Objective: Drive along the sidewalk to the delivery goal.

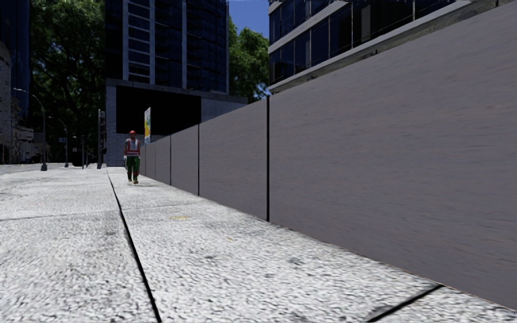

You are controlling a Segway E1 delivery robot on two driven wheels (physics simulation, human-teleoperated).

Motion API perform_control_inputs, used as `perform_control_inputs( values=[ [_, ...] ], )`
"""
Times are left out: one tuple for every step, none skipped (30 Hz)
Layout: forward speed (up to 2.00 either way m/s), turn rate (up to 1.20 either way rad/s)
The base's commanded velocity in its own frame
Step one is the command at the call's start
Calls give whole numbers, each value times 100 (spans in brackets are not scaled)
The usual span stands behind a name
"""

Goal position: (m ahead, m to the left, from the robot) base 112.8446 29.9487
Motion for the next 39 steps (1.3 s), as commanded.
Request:
perform_control_inputs(
  values=[
    [86,78],
    [86,78],
    [86,78],
    [87,78],
    [87,78],
    [87,78],
    [87,78],
    [89,78],
    [90,78],
    [90,78],
    [90,78],
    [91,78],
    [91,78],
    [91,78],
    [92,78],
    [92,78],
    [92,78],
    [92,78],
    [94,78],
    [98,78],
    [100,75],
    [100,75],
    [103,63],
    [107,56],
    [114,52],
    [114,52],
    [120,48],
    [125,45],
    [127,40],
    [127,40],
    [129,32],
    [133,24],
    [142,14],
    [142,14],
    [149,7],
    [157,0],
    [166,0],
    [166,0],
    [172,0]
  ],
)
